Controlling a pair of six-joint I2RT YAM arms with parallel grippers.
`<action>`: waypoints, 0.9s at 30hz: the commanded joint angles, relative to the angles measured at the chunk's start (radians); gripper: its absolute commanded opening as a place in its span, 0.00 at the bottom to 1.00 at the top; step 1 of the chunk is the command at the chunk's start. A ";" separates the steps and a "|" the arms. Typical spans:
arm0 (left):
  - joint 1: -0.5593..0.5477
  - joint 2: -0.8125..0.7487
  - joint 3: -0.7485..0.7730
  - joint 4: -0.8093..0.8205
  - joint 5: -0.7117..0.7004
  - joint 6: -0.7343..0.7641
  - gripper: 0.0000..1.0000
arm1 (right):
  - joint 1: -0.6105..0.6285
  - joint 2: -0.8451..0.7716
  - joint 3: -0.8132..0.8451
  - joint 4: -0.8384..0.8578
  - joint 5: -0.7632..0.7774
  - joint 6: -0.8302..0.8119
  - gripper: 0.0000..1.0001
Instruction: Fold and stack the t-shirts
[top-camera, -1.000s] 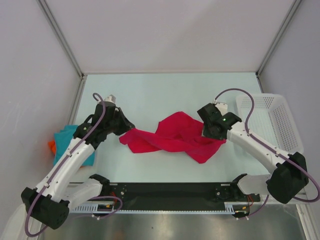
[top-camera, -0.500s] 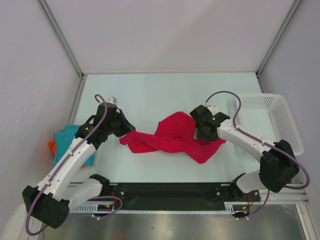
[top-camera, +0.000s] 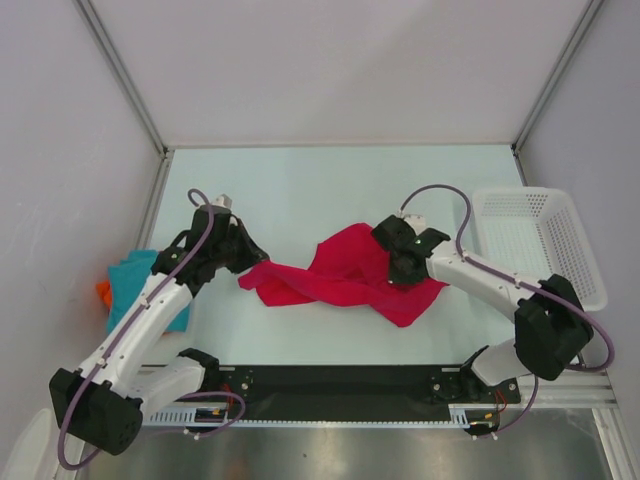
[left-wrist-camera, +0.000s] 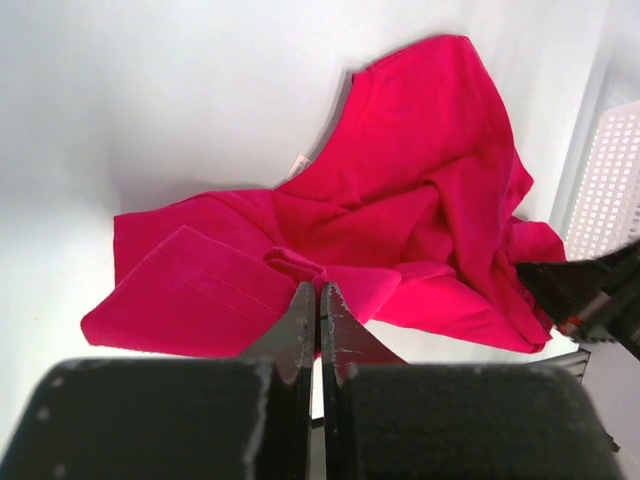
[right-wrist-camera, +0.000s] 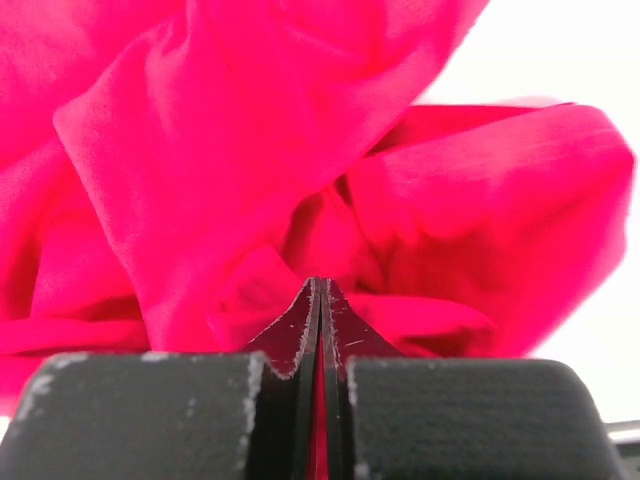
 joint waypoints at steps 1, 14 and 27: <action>0.019 0.025 0.054 0.033 0.024 0.043 0.00 | 0.028 -0.117 0.107 -0.110 0.133 0.019 0.00; 0.031 0.043 0.032 0.070 0.061 0.045 0.00 | 0.097 -0.346 0.115 -0.350 0.184 0.146 0.06; 0.062 0.006 0.018 0.057 0.063 0.051 0.00 | 0.102 -0.090 0.166 -0.164 0.060 0.053 0.50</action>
